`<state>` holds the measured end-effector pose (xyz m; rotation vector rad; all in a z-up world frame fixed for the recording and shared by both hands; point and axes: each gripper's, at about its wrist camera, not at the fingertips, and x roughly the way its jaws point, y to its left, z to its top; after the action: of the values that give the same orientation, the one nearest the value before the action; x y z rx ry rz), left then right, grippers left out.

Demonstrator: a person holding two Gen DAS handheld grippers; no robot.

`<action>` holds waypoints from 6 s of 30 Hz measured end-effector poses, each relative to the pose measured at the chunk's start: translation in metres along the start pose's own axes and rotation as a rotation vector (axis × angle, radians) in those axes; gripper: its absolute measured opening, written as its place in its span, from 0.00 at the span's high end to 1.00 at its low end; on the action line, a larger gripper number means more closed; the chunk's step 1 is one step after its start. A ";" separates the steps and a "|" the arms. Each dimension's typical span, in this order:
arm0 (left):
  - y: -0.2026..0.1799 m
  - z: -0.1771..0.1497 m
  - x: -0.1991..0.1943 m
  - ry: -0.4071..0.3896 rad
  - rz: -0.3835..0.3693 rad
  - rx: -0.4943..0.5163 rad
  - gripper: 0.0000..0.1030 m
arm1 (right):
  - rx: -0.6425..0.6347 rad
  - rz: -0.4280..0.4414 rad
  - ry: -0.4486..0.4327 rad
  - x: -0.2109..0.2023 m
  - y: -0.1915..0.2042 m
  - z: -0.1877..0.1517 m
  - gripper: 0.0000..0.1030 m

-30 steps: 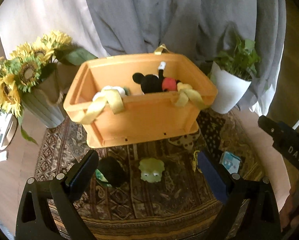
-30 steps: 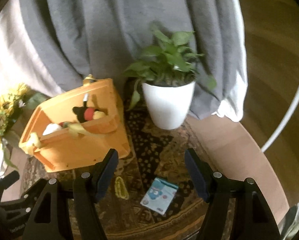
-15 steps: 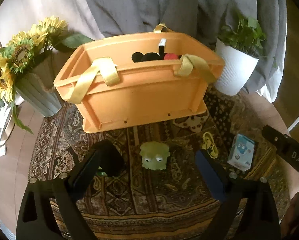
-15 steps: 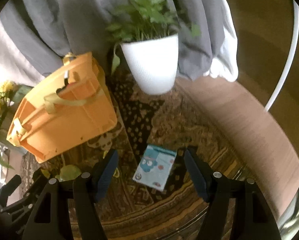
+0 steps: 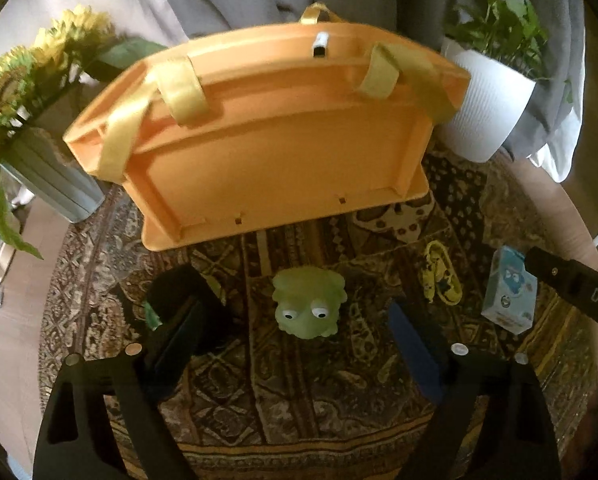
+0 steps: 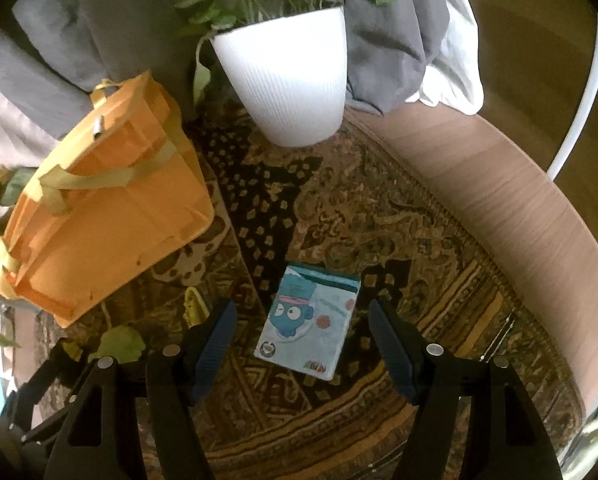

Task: Organize soft objects
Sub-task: 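Withdraw both tools from the crate toward the frog and blue card, then grasp the green rubber frog with the left tool while the right tool grasps the blue card, then carry the frog and blue card over the orange crate with both tools, then open both tools to drop the frog and card into the crate, then withdraw both tools from the crate toward the black-green toy and yellow cord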

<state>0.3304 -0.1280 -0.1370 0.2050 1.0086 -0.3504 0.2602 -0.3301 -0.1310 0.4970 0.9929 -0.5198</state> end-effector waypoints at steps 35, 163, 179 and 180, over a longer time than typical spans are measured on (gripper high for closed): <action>-0.003 0.005 0.056 0.081 -0.031 -0.012 0.56 | -0.017 -0.036 0.130 0.053 0.003 -0.004 0.40; 0.084 0.135 -0.077 -0.133 0.183 -0.074 0.10 | -0.489 0.176 -0.209 -0.064 0.175 0.114 0.35; 0.077 0.075 -0.113 -0.237 0.201 -0.108 0.04 | -0.391 0.213 -0.311 -0.096 0.127 0.069 0.35; 0.077 0.072 -0.114 -0.241 0.200 -0.114 0.04 | -0.390 0.217 -0.314 -0.096 0.125 0.066 0.35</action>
<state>0.3612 -0.0580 -0.0019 0.1545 0.7599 -0.1310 0.3369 -0.2565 0.0025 0.1624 0.7043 -0.1914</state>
